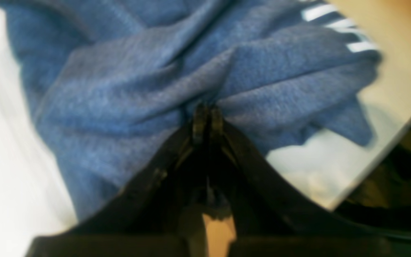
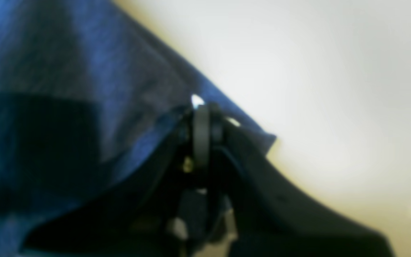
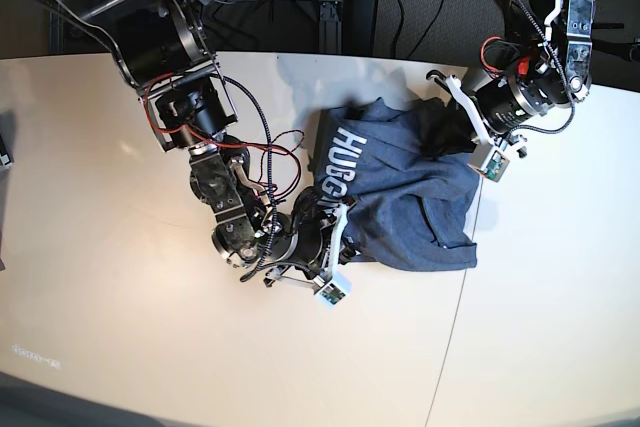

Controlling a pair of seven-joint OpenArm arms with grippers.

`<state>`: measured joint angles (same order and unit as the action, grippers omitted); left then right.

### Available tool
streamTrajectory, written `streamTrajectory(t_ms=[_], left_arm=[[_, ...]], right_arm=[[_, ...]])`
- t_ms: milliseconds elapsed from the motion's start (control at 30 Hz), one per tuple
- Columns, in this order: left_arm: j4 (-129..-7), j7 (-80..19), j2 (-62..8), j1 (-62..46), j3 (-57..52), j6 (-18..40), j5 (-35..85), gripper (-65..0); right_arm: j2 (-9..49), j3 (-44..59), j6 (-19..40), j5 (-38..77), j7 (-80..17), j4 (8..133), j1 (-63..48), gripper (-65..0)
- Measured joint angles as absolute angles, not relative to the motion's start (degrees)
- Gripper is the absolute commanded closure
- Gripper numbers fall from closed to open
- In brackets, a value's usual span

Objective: Fold the T-shirt properly
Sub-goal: 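Grasp the bundle's opposite corner with the left gripper beside the right, then pull the bundle ends apart with both grippers to flatten the lettered band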

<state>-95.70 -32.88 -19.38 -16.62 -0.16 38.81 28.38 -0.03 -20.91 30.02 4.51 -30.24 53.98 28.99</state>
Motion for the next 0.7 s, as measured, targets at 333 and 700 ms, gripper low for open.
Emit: streamTrajectory(t_ms=[333, 700], left_arm=[[-90.5, -29.7, -21.0, -13.5, -7.4, 38.8, 26.0, 0.0], [-90.2, -28.5, -22.1, -8.7, -7.3, 38.8, 26.1, 0.0]], right_arm=[[5.6, -20.9, 30.0, 13.5, -37.6, 66.1, 21.8, 0.0], [6.6, -20.9, 30.0, 17.8, -43.1, 81.5, 9.3, 0.0]])
